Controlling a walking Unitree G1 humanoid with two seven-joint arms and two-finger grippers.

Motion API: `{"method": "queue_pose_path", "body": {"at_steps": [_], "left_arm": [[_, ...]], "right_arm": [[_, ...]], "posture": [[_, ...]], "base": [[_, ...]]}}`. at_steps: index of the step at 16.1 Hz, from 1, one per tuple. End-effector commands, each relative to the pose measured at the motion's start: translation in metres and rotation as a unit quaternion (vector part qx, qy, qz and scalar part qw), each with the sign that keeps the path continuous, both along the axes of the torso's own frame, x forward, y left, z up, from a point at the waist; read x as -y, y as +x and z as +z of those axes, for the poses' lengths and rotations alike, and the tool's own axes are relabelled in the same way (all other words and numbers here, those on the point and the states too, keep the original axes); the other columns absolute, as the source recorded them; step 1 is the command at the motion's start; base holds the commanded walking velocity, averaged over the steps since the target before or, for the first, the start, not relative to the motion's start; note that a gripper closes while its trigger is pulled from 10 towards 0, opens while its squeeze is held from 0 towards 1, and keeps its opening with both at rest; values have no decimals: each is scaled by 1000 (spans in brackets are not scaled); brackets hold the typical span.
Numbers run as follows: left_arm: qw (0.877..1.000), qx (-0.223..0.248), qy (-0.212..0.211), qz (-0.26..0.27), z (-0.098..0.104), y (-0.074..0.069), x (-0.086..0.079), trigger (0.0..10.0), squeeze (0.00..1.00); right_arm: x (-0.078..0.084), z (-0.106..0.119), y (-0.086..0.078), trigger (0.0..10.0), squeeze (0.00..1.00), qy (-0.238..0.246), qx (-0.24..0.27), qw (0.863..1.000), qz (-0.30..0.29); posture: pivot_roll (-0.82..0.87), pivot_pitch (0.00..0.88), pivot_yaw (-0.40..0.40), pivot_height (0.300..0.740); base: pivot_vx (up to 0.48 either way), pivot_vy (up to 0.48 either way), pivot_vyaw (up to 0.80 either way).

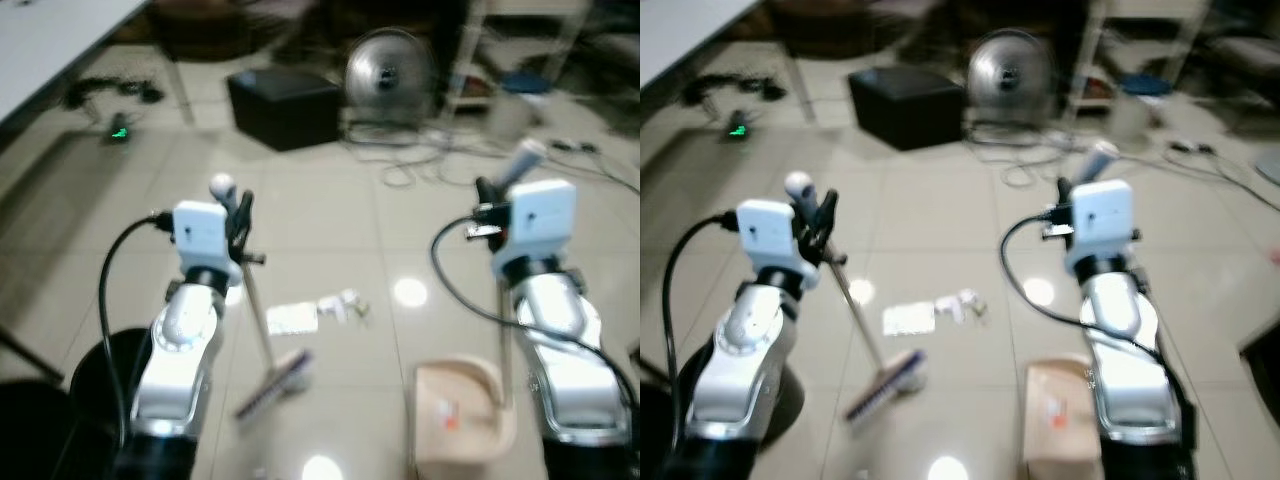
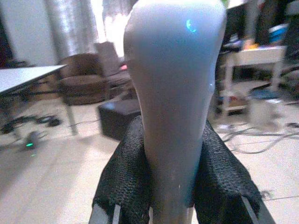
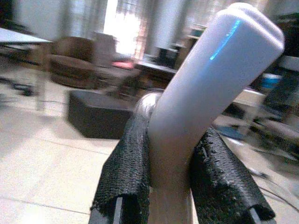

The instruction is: Sweep floor

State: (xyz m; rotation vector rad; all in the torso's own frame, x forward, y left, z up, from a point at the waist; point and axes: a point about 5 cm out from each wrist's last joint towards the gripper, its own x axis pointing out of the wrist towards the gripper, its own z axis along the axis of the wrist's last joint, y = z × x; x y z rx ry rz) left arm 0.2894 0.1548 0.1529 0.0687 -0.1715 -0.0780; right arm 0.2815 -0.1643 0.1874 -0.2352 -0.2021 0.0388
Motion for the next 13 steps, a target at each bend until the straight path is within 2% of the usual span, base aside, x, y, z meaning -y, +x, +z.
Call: {"method": "queue_pose_path", "body": {"at_steps": [1,5,10,11,13], "left_arm": [[1000,22,6,3,8,1,1,10000,0],[1000,24,10,6,10,1,-3,10000,0],[1000,23,12,12,9,3,-5,10000,0],[1000,22,12,11,9,3,-4,10000,0],[1000,10,12,16,7,2,-6,10000,0]], "right_arm": [[1,11,-3,10000,0,1,33,999,8],[-1,6,0,10000,0,-29,21,999,18],[-7,6,0,10000,0,-20,28,999,30],[-8,4,-1,10000,0,-7,25,999,40],[-9,1,-2,10000,0,-11,35,998,42]], "posture": [[-38,10,22,740],[-27,4,19,740],[-32,4,21,740],[-24,9,18,740],[-18,19,21,740]], "base": [[322,0,0],[325,0,0],[327,0,734],[326,0,0],[296,0,0]]}}
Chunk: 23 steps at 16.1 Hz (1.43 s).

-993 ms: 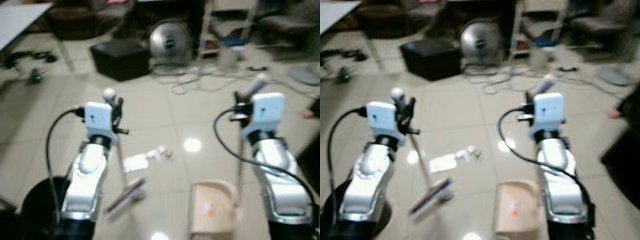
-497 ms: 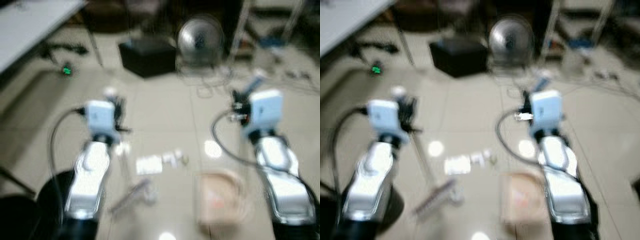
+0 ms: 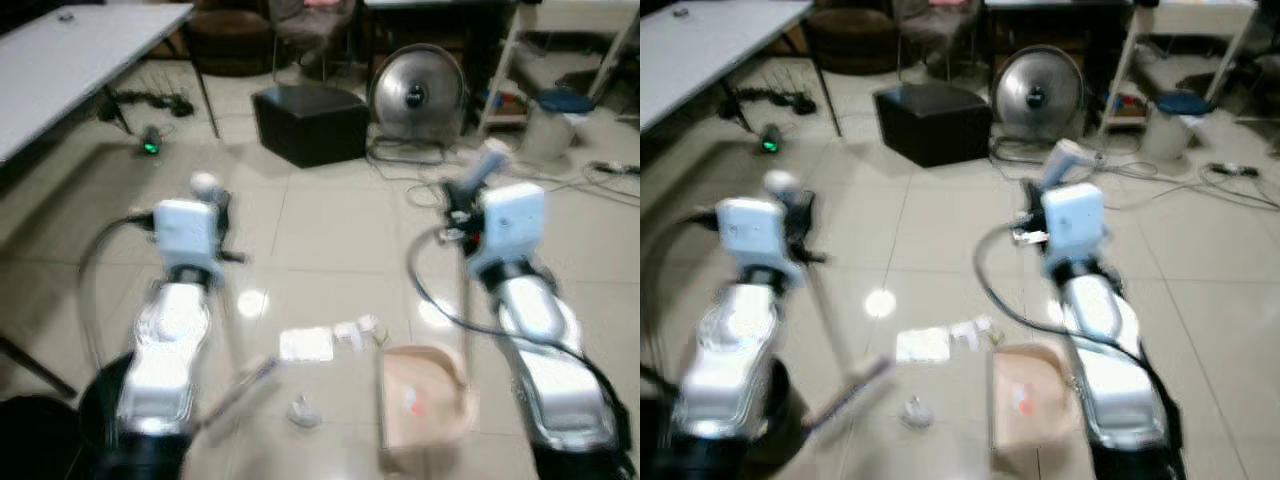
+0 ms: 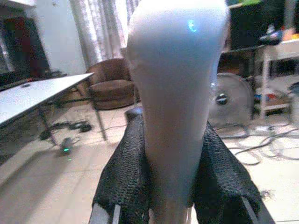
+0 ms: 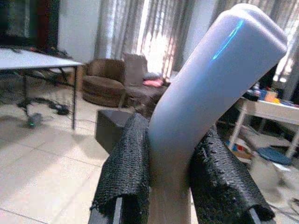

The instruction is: Sweep floor

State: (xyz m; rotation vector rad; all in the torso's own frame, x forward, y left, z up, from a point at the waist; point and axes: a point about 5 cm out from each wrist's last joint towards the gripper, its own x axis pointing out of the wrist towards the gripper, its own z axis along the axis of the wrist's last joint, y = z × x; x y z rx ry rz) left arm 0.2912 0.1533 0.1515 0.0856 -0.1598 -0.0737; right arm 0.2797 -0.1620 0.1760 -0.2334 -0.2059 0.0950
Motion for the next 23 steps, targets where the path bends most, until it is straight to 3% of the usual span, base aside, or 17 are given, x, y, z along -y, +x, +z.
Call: {"method": "queue_pose_path", "body": {"at_steps": [1,5,9,12,19,23], "left_arm": [[1000,9,8,9,6,0,-8,10000,0],[1000,0,1,18,2,4,-9,10000,0],[999,22,10,43,2,8,-12,10000,0],[997,31,24,65,-3,20,-13,10000,0],[994,86,-4,69,7,48,-1,10000,0],[990,108,-62,71,6,52,11,10000,0]], "right_arm": [[-7,9,1,10000,0,1,29,1000,11],[-6,-7,4,10000,0,54,20,998,19],[-9,-14,15,10000,0,54,29,998,32],[-18,-13,31,10000,0,41,52,997,43],[-19,-16,43,10000,0,-10,91,995,46],[-23,-17,43,10000,0,-22,119,993,18]], "posture": [[-11,26,24,740],[10,77,48,740],[45,150,63,740],[90,260,85,740],[107,366,130,740],[94,380,138,740]], "base": [[0,0,0],[0,0,0],[0,0,0],[0,0,0],[0,0,0],[0,0,0]]}}
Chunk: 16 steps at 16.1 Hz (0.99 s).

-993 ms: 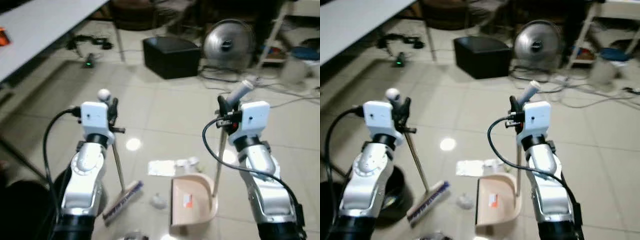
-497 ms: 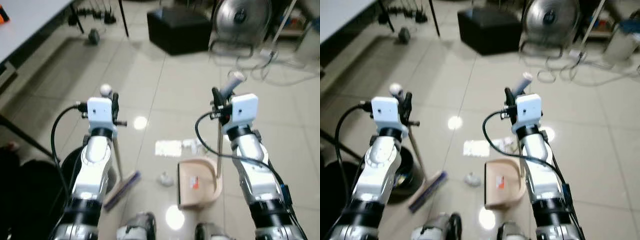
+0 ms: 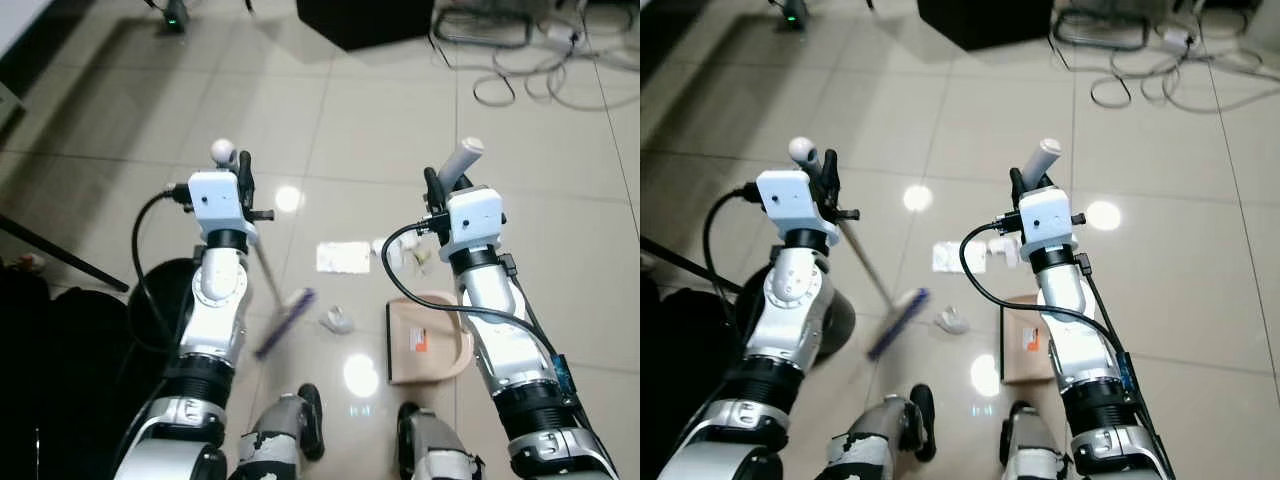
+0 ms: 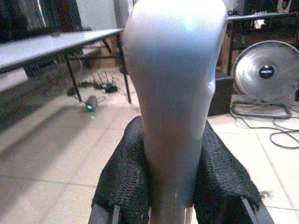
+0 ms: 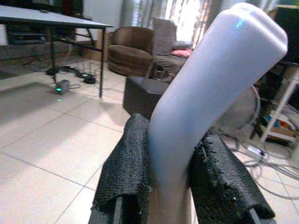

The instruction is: Sweep floor

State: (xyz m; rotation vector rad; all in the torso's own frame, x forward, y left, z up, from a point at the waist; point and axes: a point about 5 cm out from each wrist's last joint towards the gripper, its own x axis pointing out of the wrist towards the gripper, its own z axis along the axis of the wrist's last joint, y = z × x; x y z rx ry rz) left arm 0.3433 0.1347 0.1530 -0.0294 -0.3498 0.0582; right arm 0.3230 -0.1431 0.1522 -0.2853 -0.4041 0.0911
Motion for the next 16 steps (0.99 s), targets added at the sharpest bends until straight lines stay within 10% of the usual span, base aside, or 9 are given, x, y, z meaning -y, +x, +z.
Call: {"method": "queue_pose_path", "body": {"at_steps": [1,9,16], "left_arm": [[1000,12,-20,16,-1,0,1,10000,0],[997,0,-72,25,-2,11,27,10000,0],[984,29,-174,-25,27,12,42,10000,0]], "right_arm": [[-16,1,-4,10000,0,-1,34,999,9],[-64,-28,-18,10000,0,-2,19,1000,23],[-44,-30,-5,10000,0,25,1,999,-31]], "posture": [[94,378,143,740],[131,367,150,740],[146,340,149,740]], "base": [[0,0,0],[0,0,0],[0,0,0]]}}
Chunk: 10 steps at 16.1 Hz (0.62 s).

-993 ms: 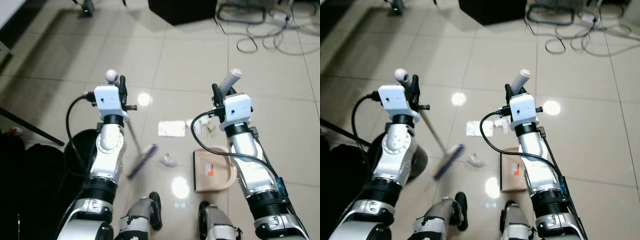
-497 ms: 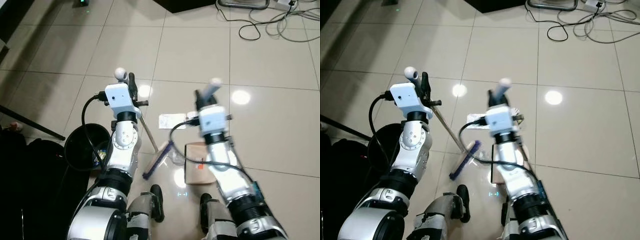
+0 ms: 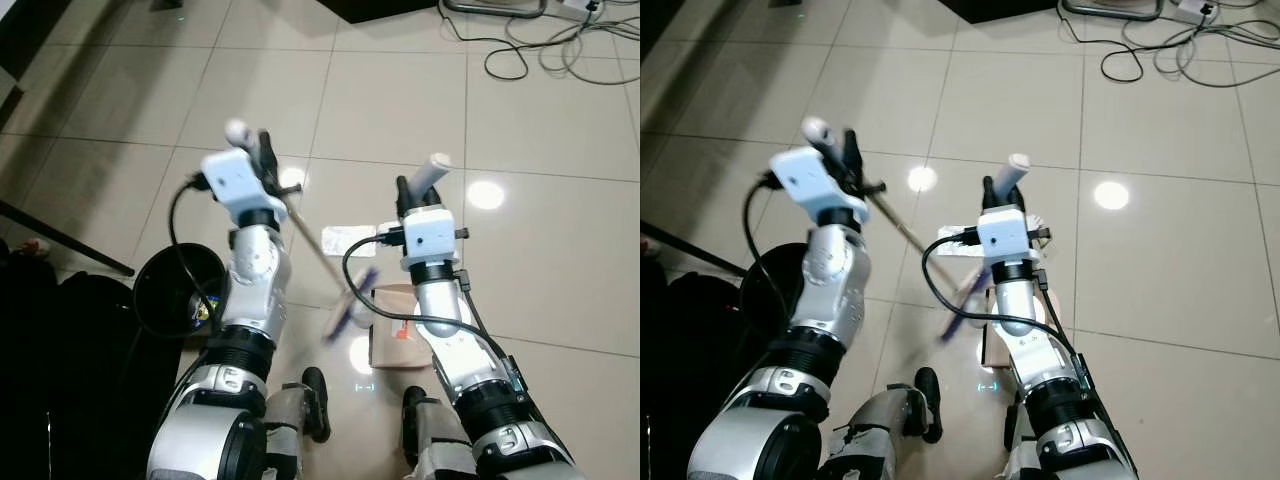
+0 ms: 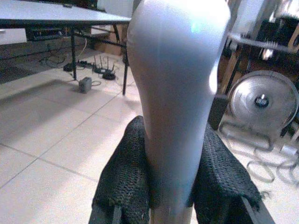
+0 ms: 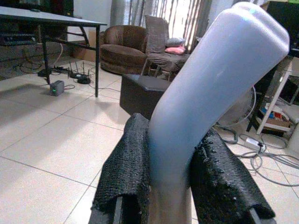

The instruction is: Sweep floor

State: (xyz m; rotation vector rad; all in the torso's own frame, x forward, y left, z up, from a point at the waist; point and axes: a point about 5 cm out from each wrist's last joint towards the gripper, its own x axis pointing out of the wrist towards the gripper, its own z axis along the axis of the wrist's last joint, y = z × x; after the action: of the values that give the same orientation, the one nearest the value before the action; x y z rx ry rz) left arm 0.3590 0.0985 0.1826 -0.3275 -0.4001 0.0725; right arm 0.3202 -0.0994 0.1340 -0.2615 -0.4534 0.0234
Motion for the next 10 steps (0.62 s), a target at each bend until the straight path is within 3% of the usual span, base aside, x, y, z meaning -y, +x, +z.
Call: {"method": "queue_pose_path", "body": {"at_steps": [1,4,8,10], "left_arm": [[999,0,-33,-15,1,-4,3,10000,0],[998,6,-41,-39,14,-7,-9,10000,0],[996,10,-19,-88,28,-11,-22,10000,0],[991,2,-38,-125,33,-14,-24,10000,0]], "right_arm": [[1,-12,-1,10000,0,8,-29,1000,-7],[5,-13,2,10000,0,13,-33,999,-13],[10,-12,5,10000,0,17,-33,999,-17],[16,-11,8,10000,0,20,-34,999,-23]], "posture": [[145,335,148,740],[149,314,148,740],[144,285,141,740],[141,271,134,740]], "base": [[0,0,0],[0,0,0],[0,0,0],[0,0,0]]}}
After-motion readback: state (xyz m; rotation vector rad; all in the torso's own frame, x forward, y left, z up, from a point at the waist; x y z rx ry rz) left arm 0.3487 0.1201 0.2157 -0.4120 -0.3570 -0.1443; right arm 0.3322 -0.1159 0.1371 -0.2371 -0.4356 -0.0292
